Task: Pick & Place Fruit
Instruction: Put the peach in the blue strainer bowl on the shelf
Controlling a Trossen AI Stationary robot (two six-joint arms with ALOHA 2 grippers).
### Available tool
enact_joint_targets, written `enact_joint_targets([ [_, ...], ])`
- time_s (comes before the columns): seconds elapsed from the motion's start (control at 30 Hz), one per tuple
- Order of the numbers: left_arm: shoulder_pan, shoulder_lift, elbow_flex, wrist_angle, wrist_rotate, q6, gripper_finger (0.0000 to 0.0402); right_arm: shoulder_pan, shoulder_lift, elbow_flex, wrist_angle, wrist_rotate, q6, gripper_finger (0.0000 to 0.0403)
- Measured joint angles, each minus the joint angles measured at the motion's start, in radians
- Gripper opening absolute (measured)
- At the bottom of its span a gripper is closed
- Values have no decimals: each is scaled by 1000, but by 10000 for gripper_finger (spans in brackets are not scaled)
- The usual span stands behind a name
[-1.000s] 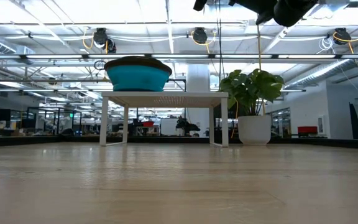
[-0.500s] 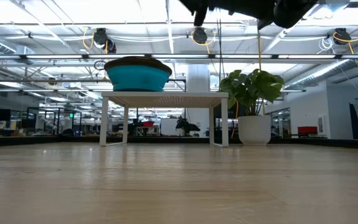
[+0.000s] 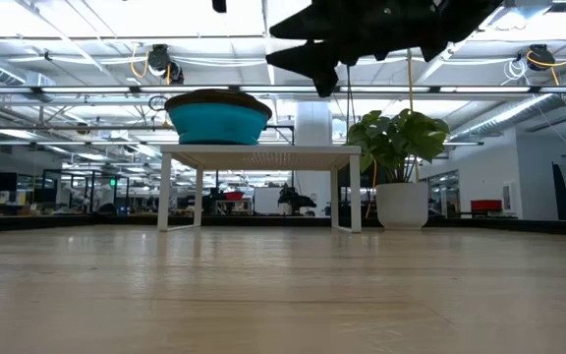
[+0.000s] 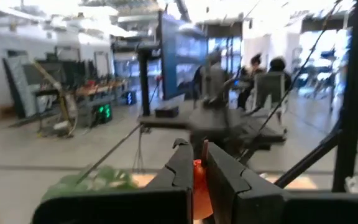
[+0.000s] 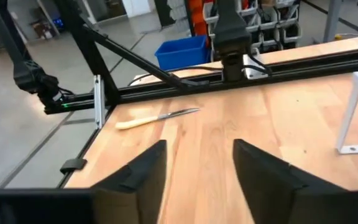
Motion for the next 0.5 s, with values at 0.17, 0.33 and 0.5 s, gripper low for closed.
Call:
enact_joint_targets([
  [0.17,64,0,88,-251,8,7,5,14,0,0,-8,0,-6,118],
  [0.33,128,0,212,-530,9,58,15,36,0,0,-9,0,-18,41],
  [0.5,203,0,295,-731,9,87,6,65,0,0,-7,4,-59,7],
])
